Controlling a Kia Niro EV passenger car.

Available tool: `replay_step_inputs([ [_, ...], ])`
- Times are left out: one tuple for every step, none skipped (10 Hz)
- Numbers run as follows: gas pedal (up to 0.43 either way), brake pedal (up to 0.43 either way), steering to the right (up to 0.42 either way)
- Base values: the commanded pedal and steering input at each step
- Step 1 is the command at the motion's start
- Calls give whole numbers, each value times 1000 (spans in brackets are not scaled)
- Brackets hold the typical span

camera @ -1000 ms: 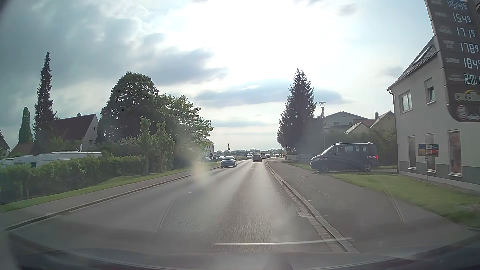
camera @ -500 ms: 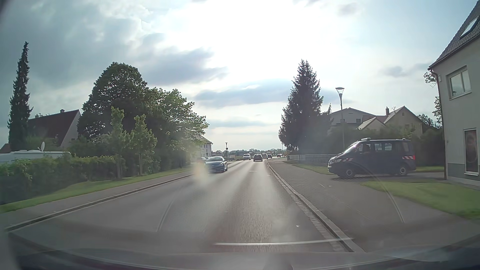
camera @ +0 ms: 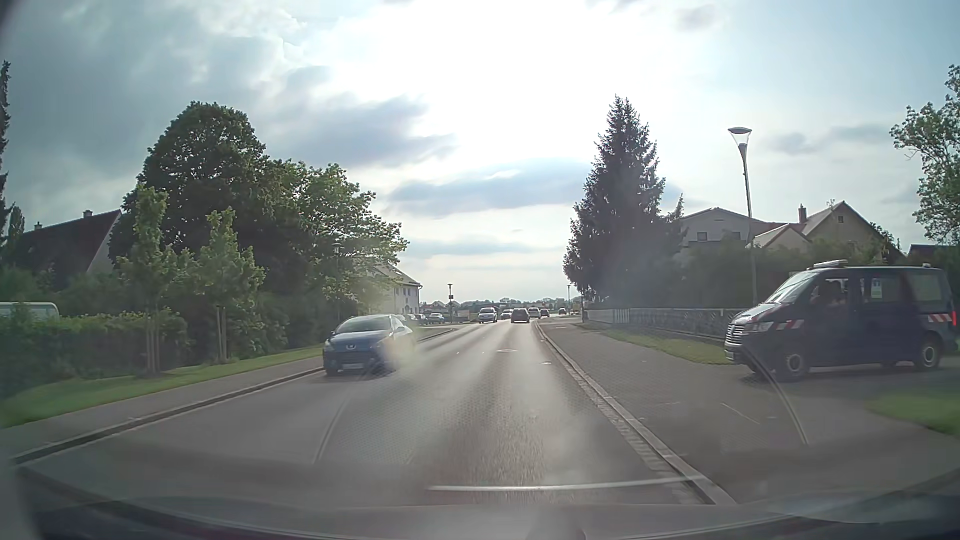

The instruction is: Follow the waypoints while adhering to traffic rules and regulations

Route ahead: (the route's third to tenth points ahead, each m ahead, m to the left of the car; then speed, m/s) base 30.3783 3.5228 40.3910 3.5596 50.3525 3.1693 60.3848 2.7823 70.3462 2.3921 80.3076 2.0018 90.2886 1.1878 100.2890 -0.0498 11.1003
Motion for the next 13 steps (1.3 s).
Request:
replay_step_inputs([
  [150, 0, -4],
  [150, 0, -4],
  [150, 0, -4],
  [150, 0, -4],
  [150, 0, -4],
  [150, 0, -4],
  [150, 0, -4],
  [169, 0, -4],
  [177, 0, -1],
  [177, 0, 3],
  [177, 0, 6],
  [177, 0, 5],
  [177, 0, 5],
])
